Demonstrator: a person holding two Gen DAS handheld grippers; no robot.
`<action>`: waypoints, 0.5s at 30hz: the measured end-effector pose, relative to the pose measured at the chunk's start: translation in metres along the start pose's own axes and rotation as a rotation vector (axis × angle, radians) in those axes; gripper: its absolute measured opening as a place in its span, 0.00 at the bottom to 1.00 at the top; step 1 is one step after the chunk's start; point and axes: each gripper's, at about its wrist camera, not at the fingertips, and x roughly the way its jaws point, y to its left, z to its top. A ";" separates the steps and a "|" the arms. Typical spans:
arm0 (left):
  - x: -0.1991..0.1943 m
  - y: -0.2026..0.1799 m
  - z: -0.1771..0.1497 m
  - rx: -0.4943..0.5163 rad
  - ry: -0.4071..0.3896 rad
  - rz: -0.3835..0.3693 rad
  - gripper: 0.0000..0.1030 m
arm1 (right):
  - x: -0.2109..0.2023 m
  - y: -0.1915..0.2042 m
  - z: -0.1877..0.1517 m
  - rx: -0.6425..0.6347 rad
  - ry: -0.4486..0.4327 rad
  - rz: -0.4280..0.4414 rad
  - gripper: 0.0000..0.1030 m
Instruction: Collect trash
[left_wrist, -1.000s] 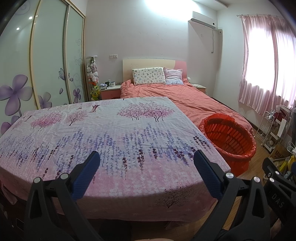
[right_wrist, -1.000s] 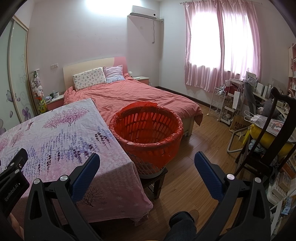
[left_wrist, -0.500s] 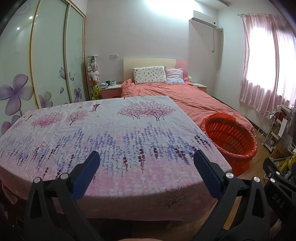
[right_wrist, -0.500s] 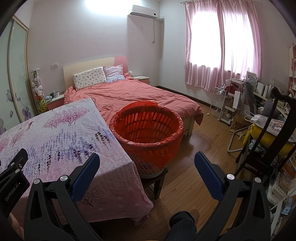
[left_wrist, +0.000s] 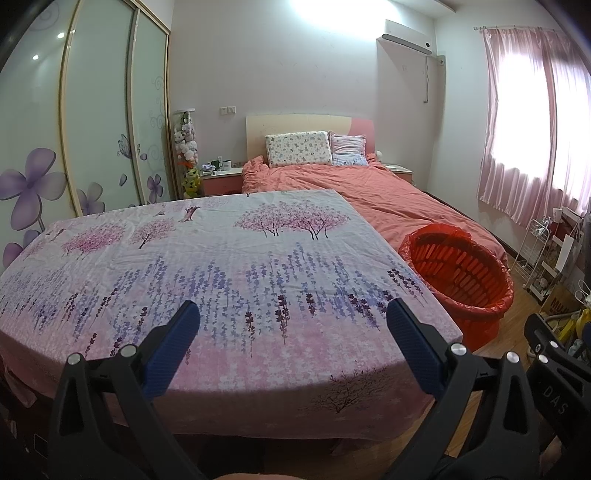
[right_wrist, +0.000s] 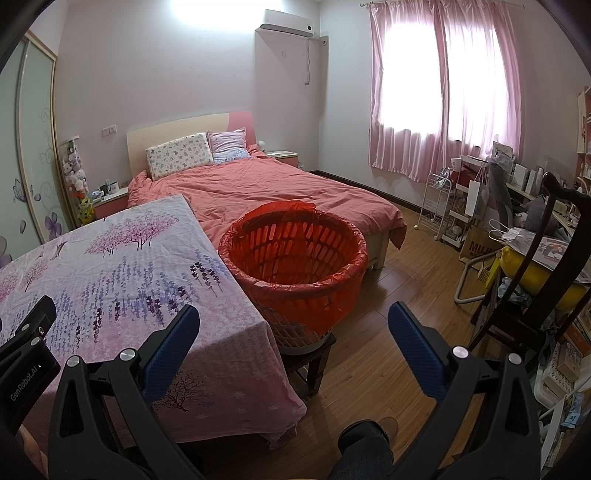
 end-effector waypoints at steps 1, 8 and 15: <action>0.000 0.000 -0.001 0.000 0.001 -0.001 0.96 | 0.000 0.000 0.000 0.000 0.000 0.000 0.98; 0.000 0.001 -0.001 0.001 0.003 -0.001 0.96 | 0.000 0.000 0.000 0.000 0.000 0.000 0.98; 0.000 0.002 -0.002 0.000 0.003 0.000 0.96 | 0.000 0.000 0.000 0.000 0.001 0.001 0.98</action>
